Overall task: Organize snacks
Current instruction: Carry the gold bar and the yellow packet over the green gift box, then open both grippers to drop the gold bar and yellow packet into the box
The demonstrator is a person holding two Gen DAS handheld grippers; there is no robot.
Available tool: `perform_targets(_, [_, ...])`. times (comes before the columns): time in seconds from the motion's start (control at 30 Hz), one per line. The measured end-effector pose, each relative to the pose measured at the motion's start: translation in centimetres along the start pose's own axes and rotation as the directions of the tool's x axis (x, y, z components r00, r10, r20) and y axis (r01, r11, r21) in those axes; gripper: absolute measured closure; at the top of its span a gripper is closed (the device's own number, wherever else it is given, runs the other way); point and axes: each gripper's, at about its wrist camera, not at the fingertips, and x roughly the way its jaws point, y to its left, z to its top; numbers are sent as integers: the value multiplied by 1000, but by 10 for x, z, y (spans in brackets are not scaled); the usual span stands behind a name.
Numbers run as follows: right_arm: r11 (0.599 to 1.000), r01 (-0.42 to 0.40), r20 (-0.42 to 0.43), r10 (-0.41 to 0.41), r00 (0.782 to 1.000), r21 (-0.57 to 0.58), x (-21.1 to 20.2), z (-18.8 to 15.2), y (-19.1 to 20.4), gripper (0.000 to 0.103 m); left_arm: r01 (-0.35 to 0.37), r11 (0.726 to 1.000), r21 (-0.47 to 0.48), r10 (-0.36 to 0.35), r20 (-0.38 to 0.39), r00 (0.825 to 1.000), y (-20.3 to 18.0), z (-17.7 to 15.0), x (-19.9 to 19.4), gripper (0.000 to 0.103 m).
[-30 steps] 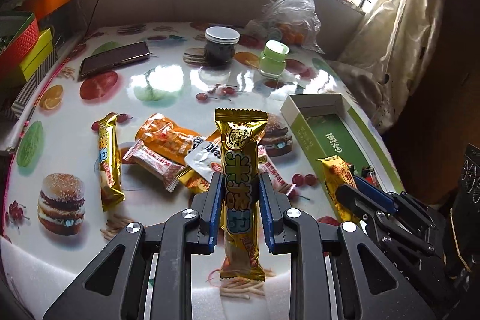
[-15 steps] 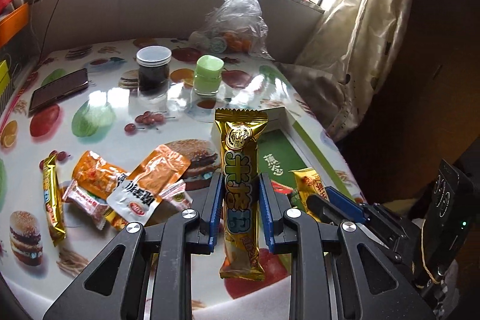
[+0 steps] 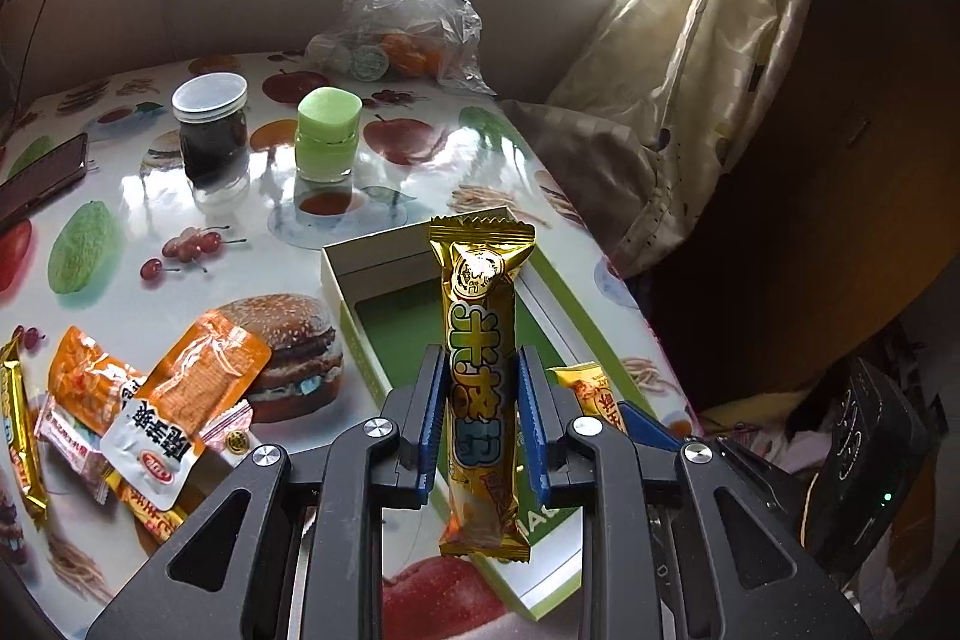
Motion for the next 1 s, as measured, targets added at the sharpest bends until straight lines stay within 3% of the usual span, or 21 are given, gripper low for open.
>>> perform_targets(0.63, [997,59,-27,-61,998,-57,23,-4,-1,83,-24,999,-21,21,-125,992,-3,-5,63,79])
perform_targets(1.0, [992,85,-25,-88,996,-89,26,-4,2,80,-21,1000,-23,18,-149,989,-3,-5,72,79])
